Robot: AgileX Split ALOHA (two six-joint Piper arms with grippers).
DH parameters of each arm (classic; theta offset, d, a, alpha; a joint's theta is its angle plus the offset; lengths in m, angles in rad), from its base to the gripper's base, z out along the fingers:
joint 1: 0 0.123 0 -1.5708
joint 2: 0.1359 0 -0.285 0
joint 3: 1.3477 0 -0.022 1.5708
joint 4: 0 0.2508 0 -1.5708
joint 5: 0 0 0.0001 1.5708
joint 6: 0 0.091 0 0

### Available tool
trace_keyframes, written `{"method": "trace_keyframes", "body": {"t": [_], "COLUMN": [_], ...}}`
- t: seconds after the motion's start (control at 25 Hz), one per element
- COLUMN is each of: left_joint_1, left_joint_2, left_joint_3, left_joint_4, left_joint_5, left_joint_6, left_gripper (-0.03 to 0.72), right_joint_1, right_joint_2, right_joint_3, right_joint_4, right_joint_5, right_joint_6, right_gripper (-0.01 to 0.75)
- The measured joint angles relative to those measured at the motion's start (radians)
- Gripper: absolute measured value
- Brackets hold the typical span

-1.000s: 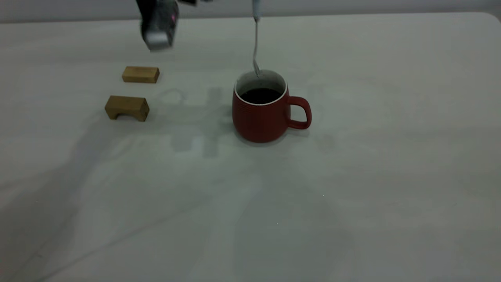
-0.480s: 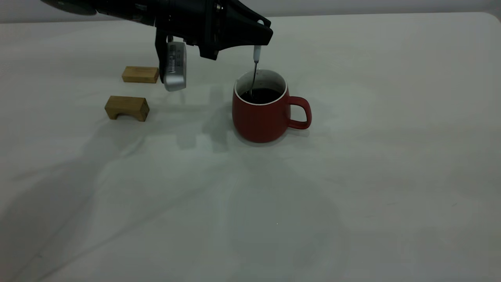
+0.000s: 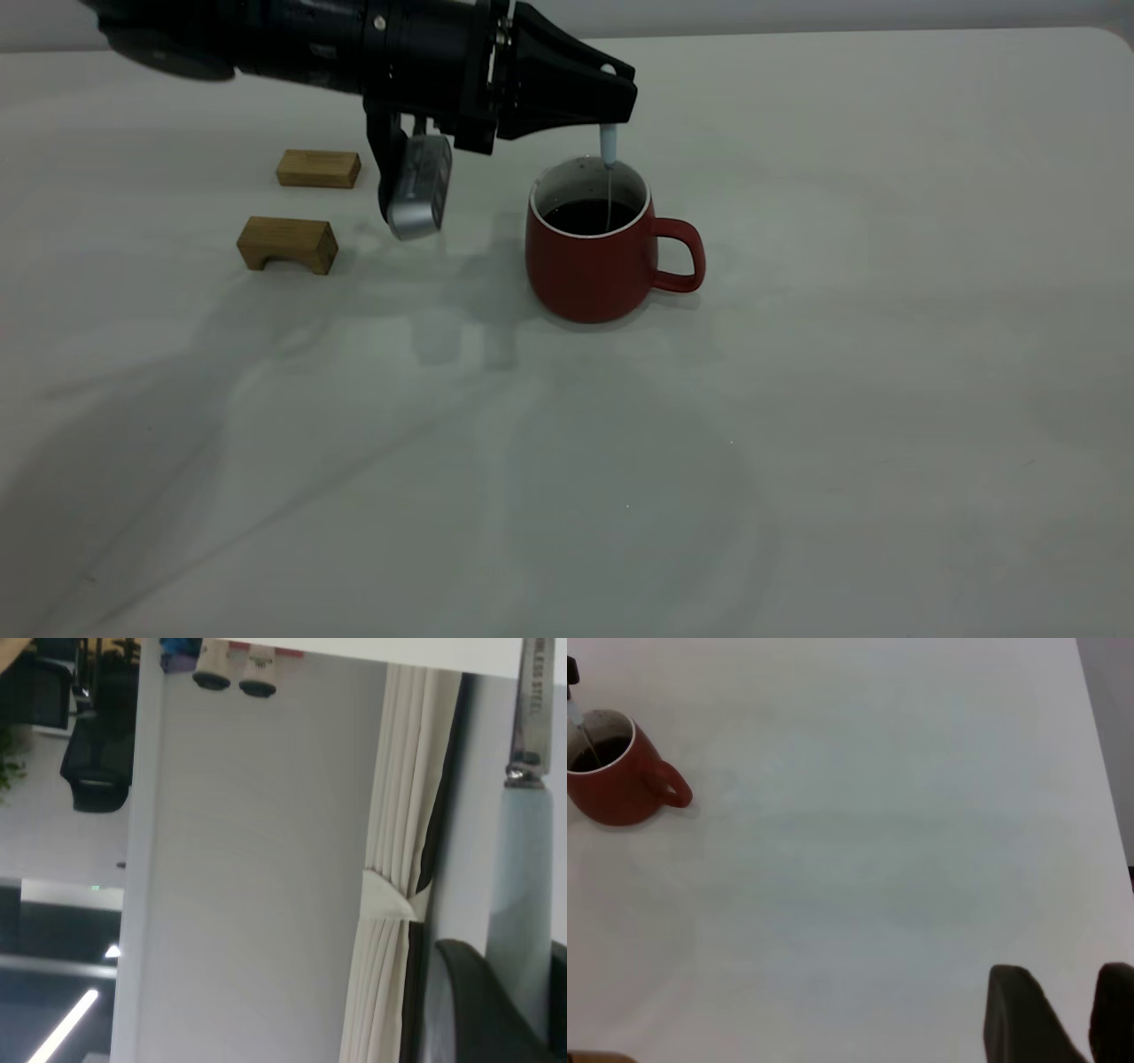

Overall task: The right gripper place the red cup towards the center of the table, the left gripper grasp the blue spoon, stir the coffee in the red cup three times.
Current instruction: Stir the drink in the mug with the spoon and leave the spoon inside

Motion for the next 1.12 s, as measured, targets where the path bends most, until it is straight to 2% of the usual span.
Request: {"method": "trace_keyframes", "body": {"t": [0.2,0.32,0.44,0.56,0.8,0.96,1.12], "left_joint_1": [0.000,0.000,0.000,0.000,0.000,0.000,0.000], "left_joint_2": [-0.034,-0.034,-0.031,-0.009,0.023,-0.014,-0.028], "left_joint_3": [-0.002,-0.002,-0.002,-0.002,-0.002,-0.002,-0.002], "left_joint_4": [0.022,0.008,-0.050,-0.074,-0.012,0.080,0.076], "left_joint_5": [-0.109,-0.130,-0.111,-0.054,-0.010,-0.085,-0.159], "left_joint_6": [-0.005,0.074,0.166,0.184,0.047,-0.029,0.056], "left_gripper": [0.176,0.176,0.176,0.176,0.176,0.176,0.176], "right_joint_1": [0.000,0.000,0.000,0.000,0.000,0.000,0.000], "right_joint_2": [0.000,0.000,0.000,0.000,0.000,0.000,0.000], "right_joint_3": [0.000,0.000,0.000,0.000,0.000,0.000,0.000], "right_joint_4": [0.000,0.000,0.000,0.000,0.000,0.000,0.000], "right_joint_5": [0.000,0.000,0.000,0.000,0.000,0.000,0.000], "right_joint_6": [0.000,0.000,0.000,0.000,0.000,0.000,0.000], "right_gripper": [0.238,0.238,0.238,0.238,0.238,0.238,0.238]}}
